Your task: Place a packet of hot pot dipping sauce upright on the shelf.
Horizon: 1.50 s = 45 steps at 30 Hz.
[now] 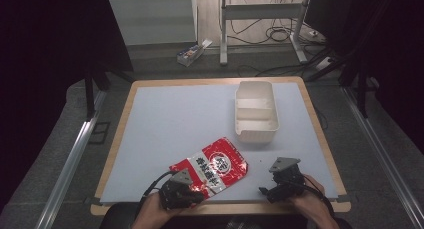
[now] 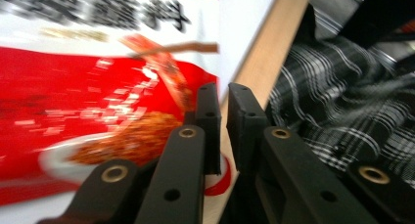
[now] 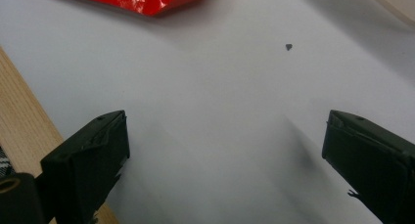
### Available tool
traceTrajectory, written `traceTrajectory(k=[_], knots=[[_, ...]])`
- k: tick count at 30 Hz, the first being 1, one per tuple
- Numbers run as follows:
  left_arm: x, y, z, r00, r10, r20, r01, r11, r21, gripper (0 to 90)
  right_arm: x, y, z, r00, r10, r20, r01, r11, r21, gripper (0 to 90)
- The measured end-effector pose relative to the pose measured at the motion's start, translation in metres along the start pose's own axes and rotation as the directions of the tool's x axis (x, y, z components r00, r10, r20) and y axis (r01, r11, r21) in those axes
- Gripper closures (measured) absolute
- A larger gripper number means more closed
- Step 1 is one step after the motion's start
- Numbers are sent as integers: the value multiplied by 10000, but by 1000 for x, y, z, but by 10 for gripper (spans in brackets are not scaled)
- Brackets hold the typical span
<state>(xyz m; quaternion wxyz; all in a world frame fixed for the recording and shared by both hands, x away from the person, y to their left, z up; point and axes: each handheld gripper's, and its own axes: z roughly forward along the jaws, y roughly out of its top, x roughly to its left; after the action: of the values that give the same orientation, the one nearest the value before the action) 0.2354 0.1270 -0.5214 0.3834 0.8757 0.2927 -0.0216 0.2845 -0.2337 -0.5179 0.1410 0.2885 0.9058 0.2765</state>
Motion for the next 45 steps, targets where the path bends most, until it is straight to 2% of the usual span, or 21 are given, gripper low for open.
traceTrajectory(k=[1,4,5,6,7,11,13,14,15,19,23,25,27,29,31,32,33,34,38,43,45], knots=[[2,0,-4,9998,-72,-162,68,9997,-224,804,0,0,0,10000,4,-51,-4,10000,-19,33],[8,-3,-13,9954,12,-961,-51,9992,-403,745,1,1,-1,9998,82,-174,-86,9997,-233,24],[11,-5,-15,9934,-74,-1148,20,9989,-468,732,1,2,-1,9997,88,-245,-96,9994,-323,19],[11,-5,-15,9934,-74,-1148,20,9989,-468,707,1,2,-1,9997,88,-245,-96,9994,-323,19],[15,-7,-19,9878,-95,-1553,20,9988,-480,682,1,3,0,9991,188,-373,-204,9989,-416,7],[22,-13,-26,9727,-55,-2318,-51,9990,-448,596,3,6,2,9983,119,-575,-147,9987,-488,0],[24,-15,-27,9703,-76,-2417,-46,9988,-497,570,3,7,3,9979,115,-631,-147,9987,-496,0],[27,-18,-31,9652,-101,-2615,-49,9984,-569,530,5,10,5,9973,66,-731,-104,9986,-512,0],[28,-19,-31,9631,-107,-2688,-48,9984,-568,506,6,11,6,9970,31,-771,-72,9985,-536,0],[36,-26,-34,9473,-57,-3204,-110,9987,-505,403,9,16,11,9938,-36,-1113,-25,9985,-544,0],[44,-32,-37,9467,-331,-3204,196,9988,-452,336,12,23,19,9865,-103,-1636,2,9981,-615,0],[48,-33,-37,9488,-564,-3107,437,9979,-476,336,13,26,23,9820,-132,-1886,21,9983,-589,0],[49,-33,-37,9492,-616,-3086,470,9974,-547,341,15,29,27,9784,-199,-2056,70,9980,-629,0],[50,-32,-34,9507,-666,-3028,610,9977,-280,347,16,32,31,9766,-216,-2141,85,9980,-620,0],[50,-30,-30,9497,-508,-3092,559,9984,77,357,17,35,35,9745,-192,-2237,50,9979,-638,0],[50,-30,-30,9497,-508,-3092,559,9984,77,365,17,35,35,9745,-192,-2237,50,9979,-638,0],[47,-29,-26,9437,-137,-3305,326,9981,516,369,16,40,40,9717,-257,-2348,77,9970,-775,0],[45,-28,-25,9403,3,-3404,207,9981,581,363,16,42,41,9706,-208,-2398,25,9971,-763,0],[47,-29,-26,9452,-119,-3264,310,9981,533,375,16,51,49,9649,-83,-2626,-135,9966,-809,0],[47,-29,-25,9458,-167,-3243,345,9982,492,373,19,67,58,9585,292,-2835,-484,9970,-612,4],[47,-29,-26,9469,-188,-3210,370,9980,508,372,20,73,62,9564,304,-2905,-494,9971,-584,8]])
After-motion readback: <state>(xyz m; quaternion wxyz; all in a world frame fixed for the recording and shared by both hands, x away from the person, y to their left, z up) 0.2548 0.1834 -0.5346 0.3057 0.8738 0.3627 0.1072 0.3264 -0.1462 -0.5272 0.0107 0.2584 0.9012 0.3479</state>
